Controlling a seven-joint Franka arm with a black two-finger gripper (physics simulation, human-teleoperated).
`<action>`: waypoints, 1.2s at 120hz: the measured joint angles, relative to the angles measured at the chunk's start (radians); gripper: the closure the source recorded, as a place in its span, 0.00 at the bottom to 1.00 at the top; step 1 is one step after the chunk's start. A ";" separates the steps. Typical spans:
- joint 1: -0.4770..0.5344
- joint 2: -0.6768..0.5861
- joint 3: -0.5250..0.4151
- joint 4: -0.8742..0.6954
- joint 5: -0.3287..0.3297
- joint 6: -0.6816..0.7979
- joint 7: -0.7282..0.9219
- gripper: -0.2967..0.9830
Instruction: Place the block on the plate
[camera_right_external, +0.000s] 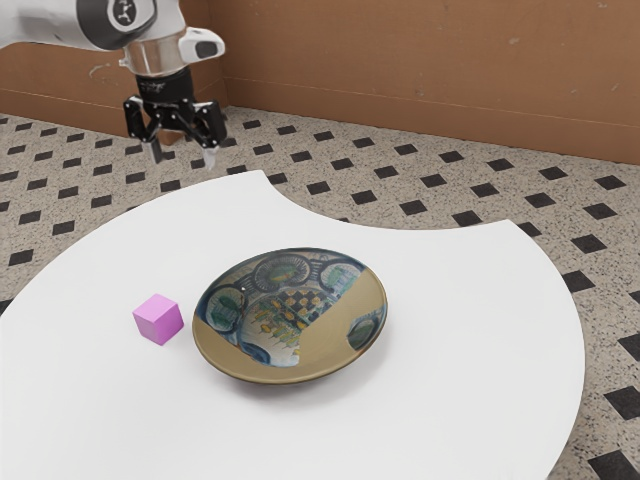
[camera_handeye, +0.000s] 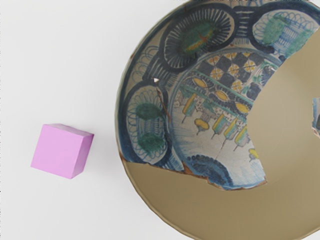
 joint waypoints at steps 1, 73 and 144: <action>0.001 0.000 0.000 0.000 0.000 0.001 0.002 0.23; -0.056 -0.095 0.102 -0.409 -0.193 0.076 -0.212 0.23; -0.046 -0.006 0.192 -0.649 -0.314 0.411 -0.788 0.23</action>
